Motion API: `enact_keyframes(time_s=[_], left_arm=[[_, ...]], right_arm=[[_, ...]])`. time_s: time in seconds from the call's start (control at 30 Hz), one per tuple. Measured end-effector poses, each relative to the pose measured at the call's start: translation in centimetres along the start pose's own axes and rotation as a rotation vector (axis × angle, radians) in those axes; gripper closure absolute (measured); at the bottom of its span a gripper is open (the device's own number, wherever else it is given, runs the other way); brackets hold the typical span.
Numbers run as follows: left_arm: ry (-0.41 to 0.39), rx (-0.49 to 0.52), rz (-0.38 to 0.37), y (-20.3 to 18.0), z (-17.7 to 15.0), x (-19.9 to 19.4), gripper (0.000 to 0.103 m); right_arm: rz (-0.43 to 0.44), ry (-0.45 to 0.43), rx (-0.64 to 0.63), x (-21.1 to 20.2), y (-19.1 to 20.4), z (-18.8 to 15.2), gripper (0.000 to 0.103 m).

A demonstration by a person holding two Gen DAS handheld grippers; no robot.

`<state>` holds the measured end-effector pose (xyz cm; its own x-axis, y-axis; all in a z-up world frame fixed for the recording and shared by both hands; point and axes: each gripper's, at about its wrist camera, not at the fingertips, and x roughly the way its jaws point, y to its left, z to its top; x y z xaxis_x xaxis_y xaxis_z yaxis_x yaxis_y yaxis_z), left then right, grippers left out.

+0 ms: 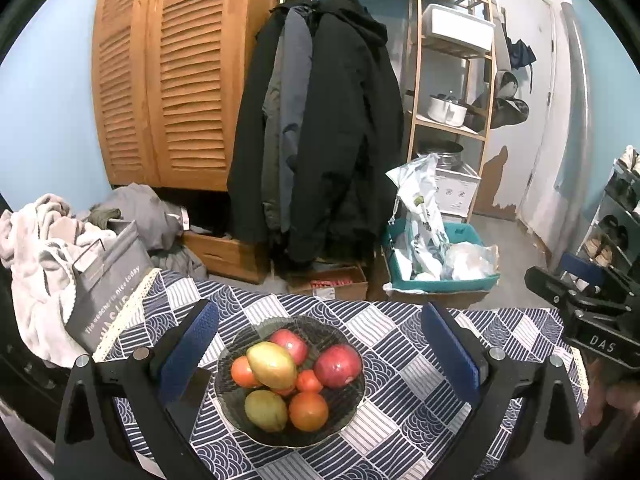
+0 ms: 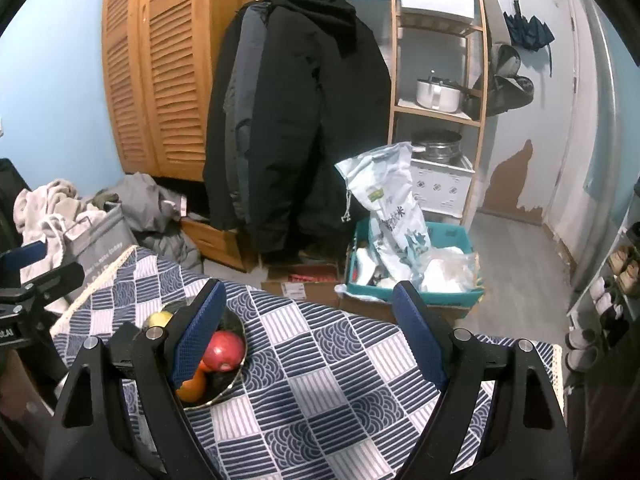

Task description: Organize fruits

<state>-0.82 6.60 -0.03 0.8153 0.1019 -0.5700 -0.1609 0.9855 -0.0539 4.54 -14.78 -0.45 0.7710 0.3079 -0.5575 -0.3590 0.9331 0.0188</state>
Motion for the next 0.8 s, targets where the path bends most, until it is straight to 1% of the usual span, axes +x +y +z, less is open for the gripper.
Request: enact_keyframes(time_s=[0.23,0.47,0.8], left_arm=[[0.014,0.020,0.004,-0.27,-0.32,0.08,0.001],[0.029,0.031,0.032,-0.47,-0.33,0.25,0.001],[0.021,0.041,0.034,-0.51,-0.33,0.13,0.001]], right_arm=[[-0.003,0.003,-0.006,0.03,0.03,-0.07,0.019],[-0.003,0.005,-0.011,-0.03,0.06,-0.17,0.019],[-0.004,0.004,-0.011,0.02,0.10,-0.15,0.019]])
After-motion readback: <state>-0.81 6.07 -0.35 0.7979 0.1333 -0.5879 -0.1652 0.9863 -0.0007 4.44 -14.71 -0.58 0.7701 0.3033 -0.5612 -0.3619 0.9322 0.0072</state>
